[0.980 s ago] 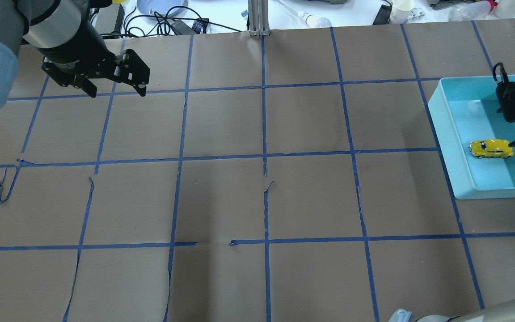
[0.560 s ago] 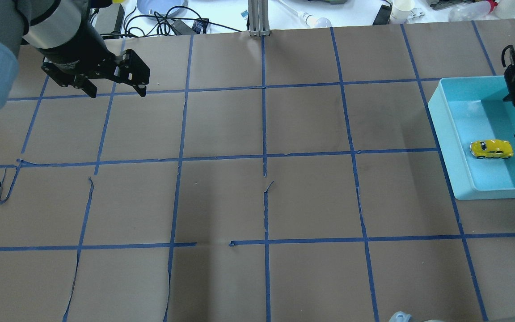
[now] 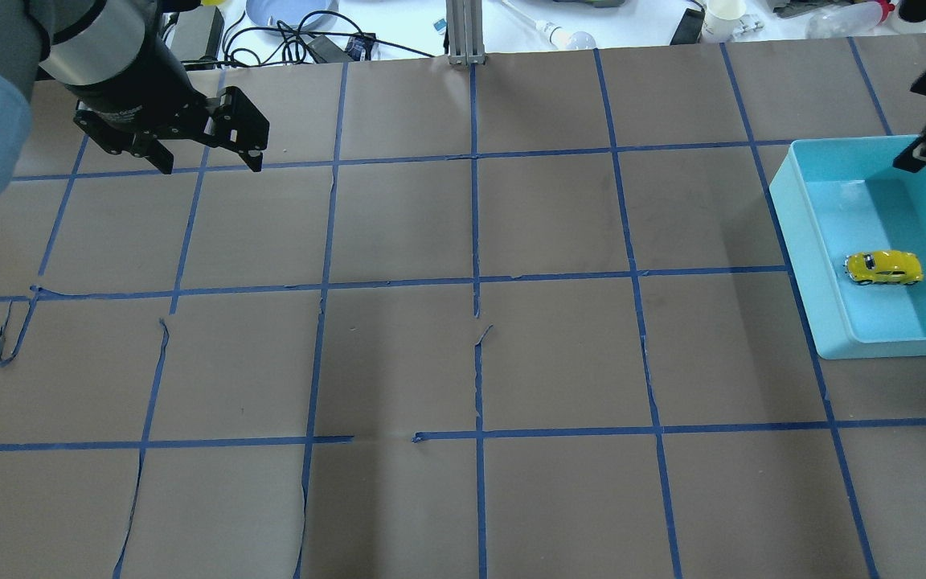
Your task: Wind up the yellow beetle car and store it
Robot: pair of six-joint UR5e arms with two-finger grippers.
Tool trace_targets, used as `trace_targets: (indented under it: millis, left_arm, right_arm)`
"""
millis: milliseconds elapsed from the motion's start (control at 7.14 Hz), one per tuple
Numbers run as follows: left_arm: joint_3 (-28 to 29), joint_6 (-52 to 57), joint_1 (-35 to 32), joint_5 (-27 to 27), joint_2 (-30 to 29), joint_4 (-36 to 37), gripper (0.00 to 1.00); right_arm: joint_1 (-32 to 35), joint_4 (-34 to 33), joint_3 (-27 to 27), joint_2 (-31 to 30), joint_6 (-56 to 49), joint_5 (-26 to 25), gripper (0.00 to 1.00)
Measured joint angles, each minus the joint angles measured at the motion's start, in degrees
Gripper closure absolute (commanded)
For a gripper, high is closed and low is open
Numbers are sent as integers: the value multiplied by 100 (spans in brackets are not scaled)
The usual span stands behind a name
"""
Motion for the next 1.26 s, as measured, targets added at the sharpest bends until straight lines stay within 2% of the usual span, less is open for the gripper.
trace_targets:
  millis: [560, 840, 980, 1260]
  left_arm:
    - [-1, 0, 10, 7, 4, 0, 0]
    - [0, 0, 8, 1, 4, 6, 0]
    - [1, 0, 8, 1, 6, 8, 0]
    - [2, 0, 17, 4, 11, 9, 0]
  right_arm:
    - [1687, 12, -107, 143, 4475, -22, 0]
    - [1894, -140, -112, 293, 6390, -22, 0]
    - [1890, -241, -119, 338, 7045, -20, 0]
    - [1853, -330, -120, 362, 7461, 5, 0]
